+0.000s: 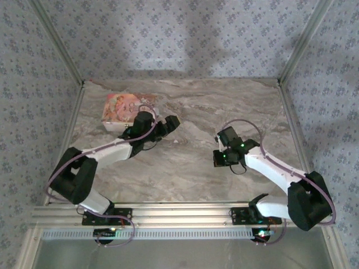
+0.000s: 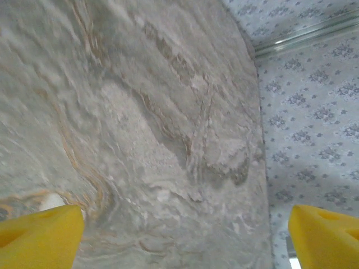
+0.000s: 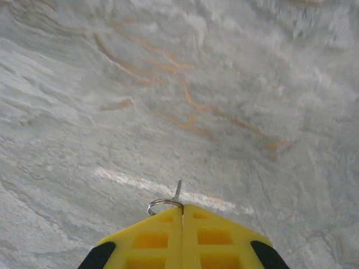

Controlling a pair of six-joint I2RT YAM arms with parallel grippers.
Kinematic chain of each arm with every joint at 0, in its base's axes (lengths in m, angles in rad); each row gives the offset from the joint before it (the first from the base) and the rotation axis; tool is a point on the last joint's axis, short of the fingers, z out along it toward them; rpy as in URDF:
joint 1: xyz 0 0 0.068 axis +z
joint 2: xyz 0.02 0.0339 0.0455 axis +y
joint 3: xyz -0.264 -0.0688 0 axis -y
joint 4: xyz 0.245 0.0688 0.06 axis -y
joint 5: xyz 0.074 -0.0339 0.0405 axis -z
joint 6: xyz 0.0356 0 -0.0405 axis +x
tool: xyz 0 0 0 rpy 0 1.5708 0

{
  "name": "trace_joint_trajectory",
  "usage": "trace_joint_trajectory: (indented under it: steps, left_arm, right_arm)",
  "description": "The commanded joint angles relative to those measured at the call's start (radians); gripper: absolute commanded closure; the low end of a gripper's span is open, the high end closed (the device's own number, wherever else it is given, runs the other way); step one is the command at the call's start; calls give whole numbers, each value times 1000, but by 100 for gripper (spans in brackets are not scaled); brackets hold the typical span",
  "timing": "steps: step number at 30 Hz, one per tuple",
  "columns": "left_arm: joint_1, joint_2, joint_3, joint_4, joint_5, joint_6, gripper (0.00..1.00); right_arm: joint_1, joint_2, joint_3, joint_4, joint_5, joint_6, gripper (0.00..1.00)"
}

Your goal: Unlock the padlock with the key

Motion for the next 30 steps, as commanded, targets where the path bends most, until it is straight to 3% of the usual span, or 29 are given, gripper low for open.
trace_joint_trajectory:
  steps: [1,15,30]
  left_arm:
    - [-15,45,24,88,114,-200,8]
    - [-113,165,10,398,94,-556,7]
    - [-185,280,-14,673,1,-744,7]
  right_arm:
    - [15,-20,58,-21,53,-26,100]
    - [65,52,227,139,61,12,100]
    - [128,193,332,280,22,69,100]
